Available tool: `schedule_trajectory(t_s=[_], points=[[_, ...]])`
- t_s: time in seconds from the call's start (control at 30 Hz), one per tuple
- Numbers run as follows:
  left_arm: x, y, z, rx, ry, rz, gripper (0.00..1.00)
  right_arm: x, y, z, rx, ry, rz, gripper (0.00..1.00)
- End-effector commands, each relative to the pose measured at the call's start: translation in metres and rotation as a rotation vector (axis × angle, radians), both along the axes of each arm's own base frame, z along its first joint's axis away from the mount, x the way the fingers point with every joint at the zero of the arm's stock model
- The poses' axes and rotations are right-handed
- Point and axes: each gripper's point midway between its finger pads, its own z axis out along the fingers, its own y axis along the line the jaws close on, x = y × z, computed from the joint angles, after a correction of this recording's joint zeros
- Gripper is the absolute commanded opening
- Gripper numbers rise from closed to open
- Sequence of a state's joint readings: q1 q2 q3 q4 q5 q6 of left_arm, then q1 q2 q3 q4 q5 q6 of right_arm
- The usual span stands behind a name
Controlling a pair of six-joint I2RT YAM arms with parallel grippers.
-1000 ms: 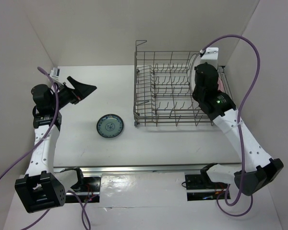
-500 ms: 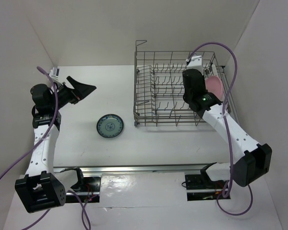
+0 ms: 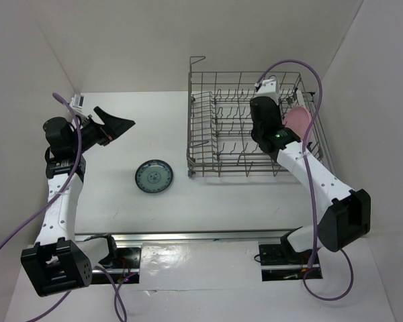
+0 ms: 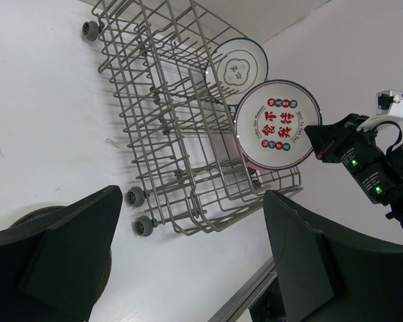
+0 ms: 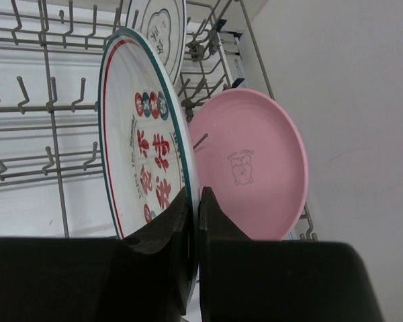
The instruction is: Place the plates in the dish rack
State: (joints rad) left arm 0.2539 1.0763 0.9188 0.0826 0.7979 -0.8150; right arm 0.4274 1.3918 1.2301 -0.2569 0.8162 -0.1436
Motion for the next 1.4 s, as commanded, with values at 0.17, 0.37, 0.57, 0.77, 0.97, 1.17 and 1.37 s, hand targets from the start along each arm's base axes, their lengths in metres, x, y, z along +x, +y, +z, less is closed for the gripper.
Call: schedule_trajectory(t_s=[0.17, 0.37, 0.57, 0.77, 0.97, 1.17, 1.37], points=[[0.0, 0.0, 0.023, 0.021, -0.083, -0.016, 1.0, 0.01, -0.006, 0.01, 0.042, -0.109, -0.057, 0.0], [0.002, 0.002, 0.02, 0.018, -0.063, 0.004, 1.0, 0.018, -0.006, -0.011, 0.052, -0.083, -0.074, 0.0], [0.002, 0.002, 0.02, 0.018, -0.063, 0.004, 1.0, 0.024, -0.005, -0.022, 0.082, -0.062, -0.061, 0.0], [0.003, 0.003, 0.015, 0.021, -0.05, 0.003, 1.0, 0.032, -0.004, -0.035, 0.112, -0.038, -0.05, 0.1], [0.005, 0.008, 0.013, 0.027, -0.046, 0.021, 1.0, 0.035, 0.001, -0.037, 0.128, -0.029, -0.028, 0.33], [0.009, 0.012, 0.005, 0.021, -0.006, 0.049, 1.0, 0.033, 0.004, 0.001, 0.159, -0.083, -0.005, 0.78], [0.009, 0.025, -0.024, 0.028, 0.093, 0.159, 1.0, 0.013, 0.019, 0.08, 0.208, -0.228, 0.046, 1.0]])
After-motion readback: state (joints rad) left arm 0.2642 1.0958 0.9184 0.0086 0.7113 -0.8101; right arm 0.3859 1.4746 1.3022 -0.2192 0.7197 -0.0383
